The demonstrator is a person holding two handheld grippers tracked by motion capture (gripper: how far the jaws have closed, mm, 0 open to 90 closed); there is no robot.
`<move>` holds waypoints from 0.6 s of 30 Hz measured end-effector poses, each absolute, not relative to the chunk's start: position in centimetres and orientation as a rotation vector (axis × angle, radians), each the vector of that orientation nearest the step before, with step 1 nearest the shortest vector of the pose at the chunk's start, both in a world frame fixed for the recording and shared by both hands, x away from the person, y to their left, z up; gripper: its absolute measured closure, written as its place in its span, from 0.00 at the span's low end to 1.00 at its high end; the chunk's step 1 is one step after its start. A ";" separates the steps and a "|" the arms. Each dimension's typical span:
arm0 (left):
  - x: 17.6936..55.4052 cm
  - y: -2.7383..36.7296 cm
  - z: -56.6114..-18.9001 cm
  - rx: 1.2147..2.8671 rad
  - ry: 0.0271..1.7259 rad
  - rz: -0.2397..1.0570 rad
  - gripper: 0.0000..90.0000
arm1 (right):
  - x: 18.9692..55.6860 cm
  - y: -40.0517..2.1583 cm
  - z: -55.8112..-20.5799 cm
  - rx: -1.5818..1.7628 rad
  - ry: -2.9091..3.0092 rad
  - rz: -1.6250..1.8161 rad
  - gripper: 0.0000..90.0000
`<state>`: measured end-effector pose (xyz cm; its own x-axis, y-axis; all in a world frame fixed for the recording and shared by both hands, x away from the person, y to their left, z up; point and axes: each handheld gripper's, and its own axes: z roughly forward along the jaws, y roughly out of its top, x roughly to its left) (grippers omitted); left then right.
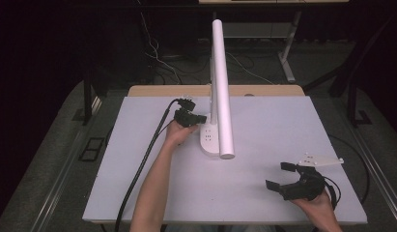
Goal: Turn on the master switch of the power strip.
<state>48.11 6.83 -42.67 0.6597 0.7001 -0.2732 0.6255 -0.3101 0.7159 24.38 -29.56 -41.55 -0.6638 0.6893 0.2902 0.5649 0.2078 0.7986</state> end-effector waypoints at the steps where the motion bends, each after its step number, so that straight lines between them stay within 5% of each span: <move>1: 48.2 7.0 -42.7 2.026 1.029 0.096 1.00 | 24.4 -29.6 -41.5 1.222 2.336 1.455 0.00; 18: 48.3 6.9 -42.7 2.054 1.025 0.094 1.00 | 24.3 -29.7 -41.5 1.230 2.327 1.456 0.00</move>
